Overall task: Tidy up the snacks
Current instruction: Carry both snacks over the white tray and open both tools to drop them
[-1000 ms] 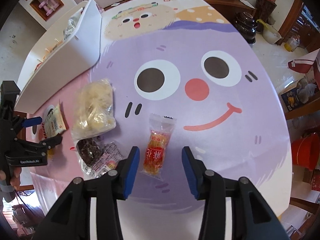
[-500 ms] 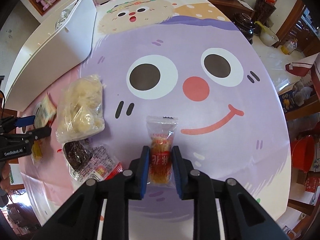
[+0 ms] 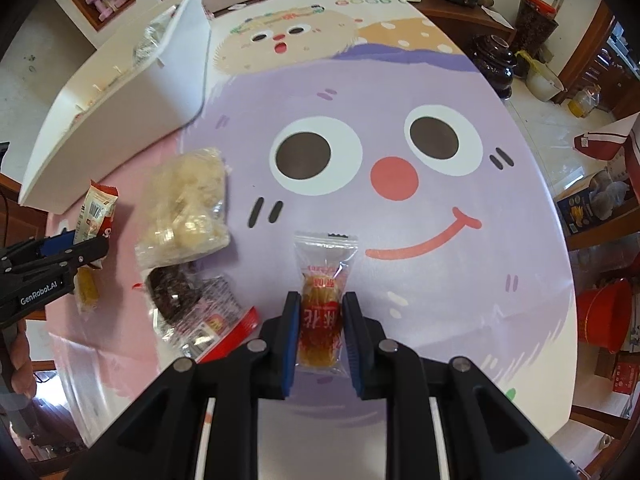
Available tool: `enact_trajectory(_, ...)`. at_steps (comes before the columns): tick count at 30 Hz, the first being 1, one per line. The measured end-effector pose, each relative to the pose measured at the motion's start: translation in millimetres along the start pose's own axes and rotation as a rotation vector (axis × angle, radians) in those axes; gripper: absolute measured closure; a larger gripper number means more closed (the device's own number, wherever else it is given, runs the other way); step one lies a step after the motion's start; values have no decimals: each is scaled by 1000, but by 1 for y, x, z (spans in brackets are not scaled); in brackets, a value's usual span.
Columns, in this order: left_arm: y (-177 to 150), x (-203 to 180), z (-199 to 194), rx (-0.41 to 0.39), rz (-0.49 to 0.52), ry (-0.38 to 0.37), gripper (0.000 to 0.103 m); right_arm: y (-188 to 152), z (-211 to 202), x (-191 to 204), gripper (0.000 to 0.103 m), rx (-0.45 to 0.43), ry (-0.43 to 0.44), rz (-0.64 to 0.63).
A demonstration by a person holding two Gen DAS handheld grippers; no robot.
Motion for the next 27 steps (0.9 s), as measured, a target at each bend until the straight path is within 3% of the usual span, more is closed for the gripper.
enact_trajectory(10, -35, -17, -68, -70, -105, -50, 57, -2, -49, 37, 82, -55, 82, -105)
enact_trajectory(18, -11, 5, -125, -198, -178, -35, 57, 22, -99, 88, 82, -138, 139, -223)
enact_trajectory(27, 35, 57, -220, -390, -244, 4, 56, 85, -188, 155, 82, -320, 182, -330)
Point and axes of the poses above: each gripper's, at about its wrist camera, not at the fingertips, and z roughly the way its jaws point, x to its left, y to its top, the point moved 10 cm from there along z, roughly the way its jaws point, and after that the axes turned 10 degrees about x, right-handed, at the moved point
